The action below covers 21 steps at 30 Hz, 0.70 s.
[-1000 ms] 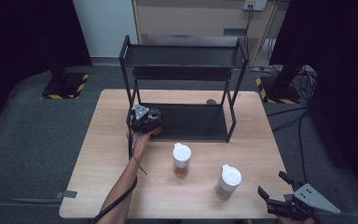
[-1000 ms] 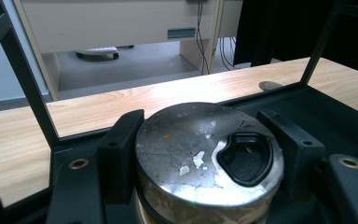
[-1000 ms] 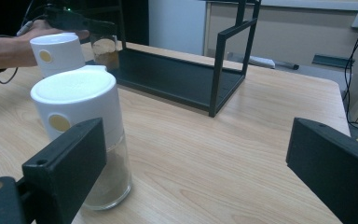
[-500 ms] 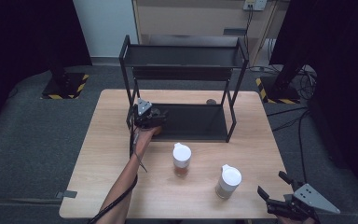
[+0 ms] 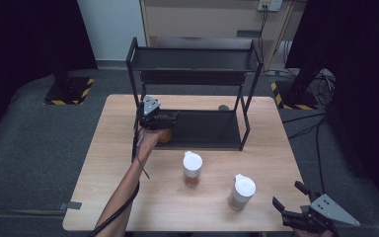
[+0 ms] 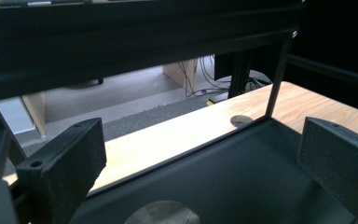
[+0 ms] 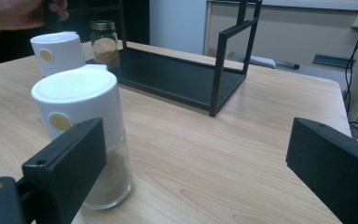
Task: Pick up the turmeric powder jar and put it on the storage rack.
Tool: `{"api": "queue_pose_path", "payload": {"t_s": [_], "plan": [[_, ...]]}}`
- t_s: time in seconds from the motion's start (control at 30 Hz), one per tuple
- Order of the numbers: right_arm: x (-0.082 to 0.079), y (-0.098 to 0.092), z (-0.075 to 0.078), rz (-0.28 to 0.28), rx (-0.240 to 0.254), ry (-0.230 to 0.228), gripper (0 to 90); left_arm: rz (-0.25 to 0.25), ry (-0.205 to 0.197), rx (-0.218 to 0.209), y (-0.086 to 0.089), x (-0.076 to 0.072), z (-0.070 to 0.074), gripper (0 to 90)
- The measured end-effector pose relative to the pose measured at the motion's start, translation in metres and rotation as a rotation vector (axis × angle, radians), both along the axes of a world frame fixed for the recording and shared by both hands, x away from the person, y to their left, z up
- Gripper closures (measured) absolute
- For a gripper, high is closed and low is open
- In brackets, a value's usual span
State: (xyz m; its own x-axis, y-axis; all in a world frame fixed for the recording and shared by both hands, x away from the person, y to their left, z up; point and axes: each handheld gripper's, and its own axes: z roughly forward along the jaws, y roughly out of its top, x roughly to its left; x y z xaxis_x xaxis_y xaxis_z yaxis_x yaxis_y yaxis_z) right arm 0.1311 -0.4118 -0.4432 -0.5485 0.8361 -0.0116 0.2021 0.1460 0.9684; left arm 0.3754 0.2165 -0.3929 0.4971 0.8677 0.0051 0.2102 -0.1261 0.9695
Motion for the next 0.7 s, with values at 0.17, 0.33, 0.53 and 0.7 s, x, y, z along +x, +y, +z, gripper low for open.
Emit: {"api": "queue_pose_path", "payload": {"t_s": [0.17,0.33,0.53,0.7], "plan": [[0.000,0.000,0.000,-0.001,-0.001,0.001,5.2,-0.024,-0.019,0.000,0.006,-0.006,0.018,0.0],[0.000,0.001,0.000,-0.002,-0.003,0.001,5.2,-0.045,-0.027,-0.001,0.015,-0.014,0.032,0.0],[0.000,0.001,0.000,-0.004,-0.004,0.002,5.2,-0.076,-0.038,0.002,0.029,-0.028,0.045,0.0],[0.000,0.002,0.001,-0.004,-0.007,0.002,5.1,-0.100,-0.065,-0.013,0.042,-0.043,0.053,0.0]]}}
